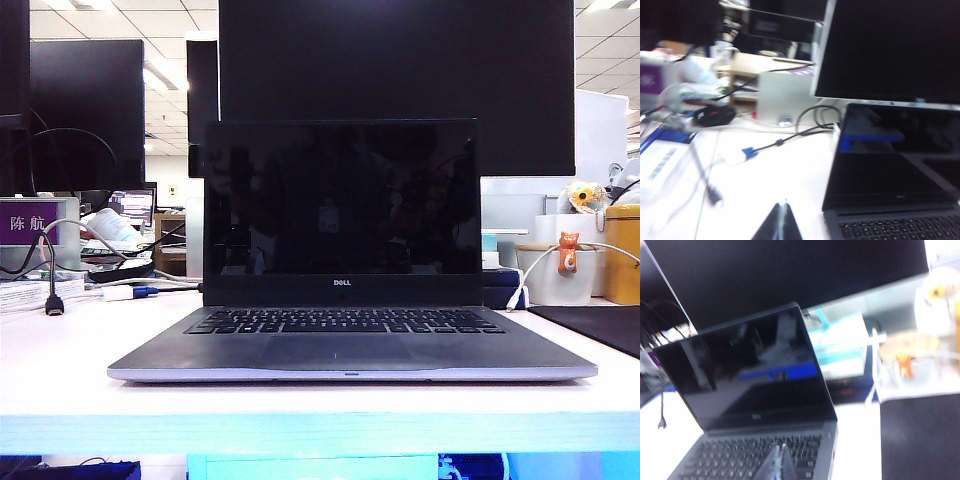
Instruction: Close the lid of the gray laptop.
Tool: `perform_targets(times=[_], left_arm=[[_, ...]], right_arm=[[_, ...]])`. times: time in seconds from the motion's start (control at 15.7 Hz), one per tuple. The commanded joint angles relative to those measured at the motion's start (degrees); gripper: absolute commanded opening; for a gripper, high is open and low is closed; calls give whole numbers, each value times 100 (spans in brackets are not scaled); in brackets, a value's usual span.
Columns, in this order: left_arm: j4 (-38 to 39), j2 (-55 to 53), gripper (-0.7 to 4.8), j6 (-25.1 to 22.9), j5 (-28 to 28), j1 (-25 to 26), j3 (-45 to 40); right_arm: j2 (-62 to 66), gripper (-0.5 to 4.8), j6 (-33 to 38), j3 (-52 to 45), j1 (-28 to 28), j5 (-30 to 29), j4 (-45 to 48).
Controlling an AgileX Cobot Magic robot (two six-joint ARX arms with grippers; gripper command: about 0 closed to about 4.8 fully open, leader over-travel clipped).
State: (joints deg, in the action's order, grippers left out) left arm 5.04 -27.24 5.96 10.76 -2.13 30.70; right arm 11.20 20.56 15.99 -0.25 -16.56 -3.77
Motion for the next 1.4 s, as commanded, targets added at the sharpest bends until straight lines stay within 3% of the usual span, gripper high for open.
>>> perform_targets(times=[0.06,0.19,0.38,0.64,0.96,1.28,1.4], left_arm=[[-125,-894,-5,-417,490,11,789],[-179,-1589,-5,-782,1003,9,1412],[-81,-2815,-5,-898,1797,9,2544],[219,-4214,-5,-949,1735,-136,3856],[2000,-6238,-5,-1578,813,-870,6083],[3097,-7683,-5,-1552,-422,-1637,7829],[3471,-7987,-5,-1541,-656,-1799,8264]], right_arm=[[748,-2,-262,466,-2,-343,-79],[1488,-2,-319,922,-7,-678,-223],[2804,-2,-901,1921,-4,-1263,-654],[4194,-2,-1207,3438,-7,-1565,-1158],[5228,-2,-1681,4708,11,-1832,-2002],[5576,-2,-1982,4789,11,-1923,-2116],[5821,-2,-2109,5012,11,-1939,-2291]])
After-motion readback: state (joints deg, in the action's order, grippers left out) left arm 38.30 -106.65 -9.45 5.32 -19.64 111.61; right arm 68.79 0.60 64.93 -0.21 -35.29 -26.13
